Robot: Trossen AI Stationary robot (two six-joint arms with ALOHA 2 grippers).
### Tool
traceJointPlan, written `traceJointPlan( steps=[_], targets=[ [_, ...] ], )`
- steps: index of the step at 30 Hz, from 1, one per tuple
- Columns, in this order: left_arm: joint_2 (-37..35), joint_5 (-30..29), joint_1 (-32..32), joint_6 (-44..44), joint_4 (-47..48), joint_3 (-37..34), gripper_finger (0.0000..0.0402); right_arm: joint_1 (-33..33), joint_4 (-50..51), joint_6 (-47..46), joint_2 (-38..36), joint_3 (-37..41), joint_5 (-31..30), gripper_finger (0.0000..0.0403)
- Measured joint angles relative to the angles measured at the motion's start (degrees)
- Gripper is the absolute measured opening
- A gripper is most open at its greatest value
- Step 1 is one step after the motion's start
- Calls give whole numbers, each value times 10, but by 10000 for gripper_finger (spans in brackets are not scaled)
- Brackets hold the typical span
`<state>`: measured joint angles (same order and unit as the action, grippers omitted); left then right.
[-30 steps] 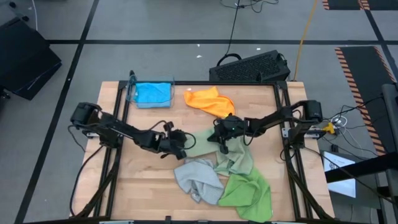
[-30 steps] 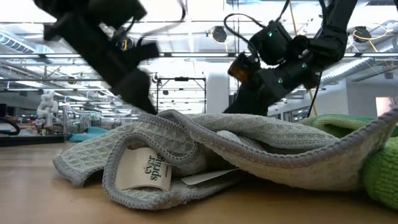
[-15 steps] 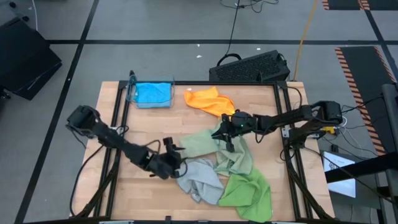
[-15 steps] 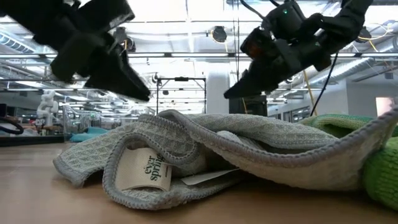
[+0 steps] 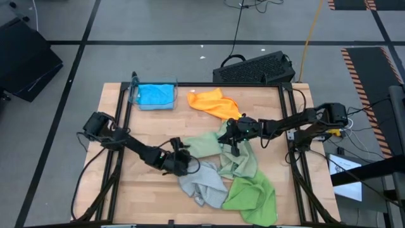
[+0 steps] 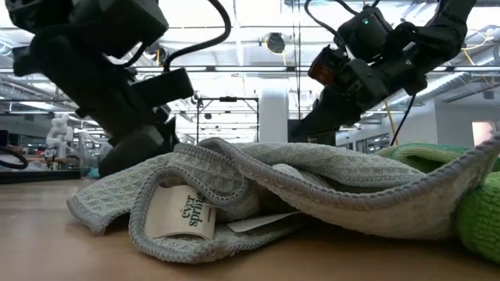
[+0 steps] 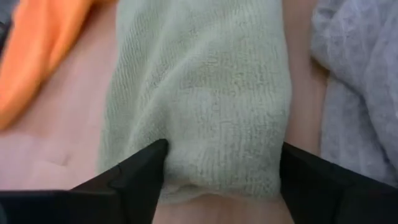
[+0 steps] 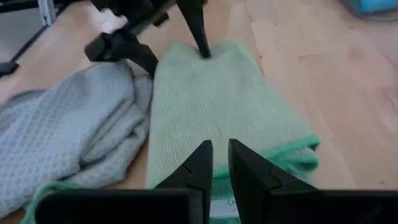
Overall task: Fold microfiber towels
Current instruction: Stack the left light green microfiber cloth on top of the blue microfiber cloth
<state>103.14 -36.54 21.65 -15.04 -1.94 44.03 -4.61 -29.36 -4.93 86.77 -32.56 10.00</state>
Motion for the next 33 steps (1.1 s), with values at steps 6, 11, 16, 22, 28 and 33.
traceJointPlan(
  steps=[6,11,16,22,28,33],
  targets=[
    [9,31,-20,-22,-7,1,224,9,1,-2,0,0,-14,45],
    [1,6,-23,20,4,-1,127,10,1,5,0,0,-14,45],
    [-39,6,-33,84,27,-1,21,10,7,15,0,0,-14,45],
    [-148,5,-54,162,82,1,32,10,12,28,0,0,-14,45],
    [-270,10,-106,234,153,0,20,10,11,45,0,0,-14,45],
    [-369,15,-162,278,184,0,21,10,12,58,0,0,-13,45]
  ],
)
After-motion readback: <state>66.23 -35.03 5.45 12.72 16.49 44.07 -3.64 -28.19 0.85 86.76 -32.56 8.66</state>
